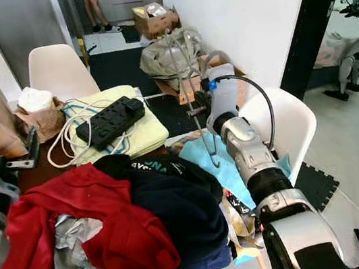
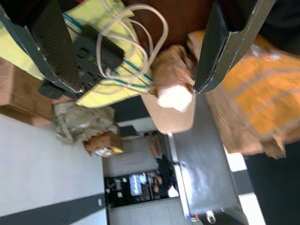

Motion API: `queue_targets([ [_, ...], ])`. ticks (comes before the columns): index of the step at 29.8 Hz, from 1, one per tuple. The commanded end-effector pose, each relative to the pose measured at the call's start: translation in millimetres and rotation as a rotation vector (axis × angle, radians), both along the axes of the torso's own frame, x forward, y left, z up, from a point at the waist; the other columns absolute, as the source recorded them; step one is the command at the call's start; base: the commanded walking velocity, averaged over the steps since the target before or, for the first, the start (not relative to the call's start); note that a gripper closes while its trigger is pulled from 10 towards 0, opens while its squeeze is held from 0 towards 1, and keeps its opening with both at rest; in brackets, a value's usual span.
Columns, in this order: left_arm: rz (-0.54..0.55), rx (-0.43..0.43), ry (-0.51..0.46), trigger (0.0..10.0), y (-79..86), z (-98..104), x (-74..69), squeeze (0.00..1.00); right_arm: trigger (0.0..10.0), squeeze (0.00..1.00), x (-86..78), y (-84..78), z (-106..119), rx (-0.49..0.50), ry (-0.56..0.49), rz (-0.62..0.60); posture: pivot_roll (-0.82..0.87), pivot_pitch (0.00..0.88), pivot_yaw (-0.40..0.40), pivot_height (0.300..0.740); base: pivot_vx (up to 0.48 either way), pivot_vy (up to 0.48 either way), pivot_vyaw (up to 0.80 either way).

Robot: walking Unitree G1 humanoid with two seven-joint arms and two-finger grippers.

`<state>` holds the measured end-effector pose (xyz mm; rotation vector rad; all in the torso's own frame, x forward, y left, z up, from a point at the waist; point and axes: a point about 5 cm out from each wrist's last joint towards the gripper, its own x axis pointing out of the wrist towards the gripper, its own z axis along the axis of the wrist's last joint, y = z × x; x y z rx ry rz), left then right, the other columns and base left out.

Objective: Hang hanger

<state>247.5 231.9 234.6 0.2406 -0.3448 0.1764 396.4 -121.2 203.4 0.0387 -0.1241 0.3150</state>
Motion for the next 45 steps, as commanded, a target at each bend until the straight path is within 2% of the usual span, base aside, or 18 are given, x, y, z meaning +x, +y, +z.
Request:
queue_targets([
  [1,0.016,-0.016,0.049,10.0,3.2,-10.8,0.4,0.00,10.0,0.00,0.2,1.9,-0.2,0.016,-0.002,0.005,0.23,0.000,-0.095,0.740,0.000,0.345,0.00],
  [5,0.050,-0.118,0.131,10.0,5.9,-43.3,-4.9,0.00,10.0,0.00,-2.3,11.7,-1.9,-0.005,0.007,0.056,0.21,0.000,-0.116,0.740,0.000,0.359,0.00],
  [7,0.051,-0.129,0.141,10.0,4.8,-47.0,-5.5,0.00,10.0,0.00,-2.5,11.9,-2.1,-0.007,0.008,0.060,0.21,0.000,-0.117,0.740,0.000,0.356,0.00],
  [12,0.047,-0.143,0.159,10.0,-0.1,-54.5,-5.5,0.00,10.0,0.00,-2.3,11.1,-1.6,-0.018,0.008,0.069,0.20,0.000,-0.118,0.740,0.000,0.354,0.00],
  [24,0.028,-0.146,0.154,10.0,-2.7,-53.1,-4.8,0.00,10.0,0.00,-1.7,6.1,1.3,-0.018,0.000,0.055,0.19,0.000,-0.112,0.740,0.000,0.357,0.00],
  [30,0.006,-0.121,0.106,10.0,-7.6,-37.4,-3.8,0.00,10.0,0.00,-0.6,5.0,5.9,-0.019,-0.012,0.050,0.20,0.000,-0.123,0.740,0.000,0.358,0.00],
  [33,0.006,-0.088,0.041,10.0,-11.2,-15.1,-5.6,0.00,10.0,0.00,1.2,4.8,9.9,-0.025,-0.019,0.045,0.21,0.000,-0.131,0.740,0.000,0.336,0.00],
  [36,0.019,-0.084,0.006,10.0,-11.4,-3.5,-7.9,0.00,10.0,0.00,2.3,6.7,14.1,-0.022,-0.030,0.048,0.22,0.000,-0.136,0.740,0.000,0.096,0.00],
  [45,-0.002,-0.084,-0.016,10.0,-14.8,3.1,-12.8,0.00,10.0,0.00,2.2,9.7,15.9,-0.010,-0.033,0.060,0.23,0.000,-0.144,0.740,0.000,-0.052,0.00],
])
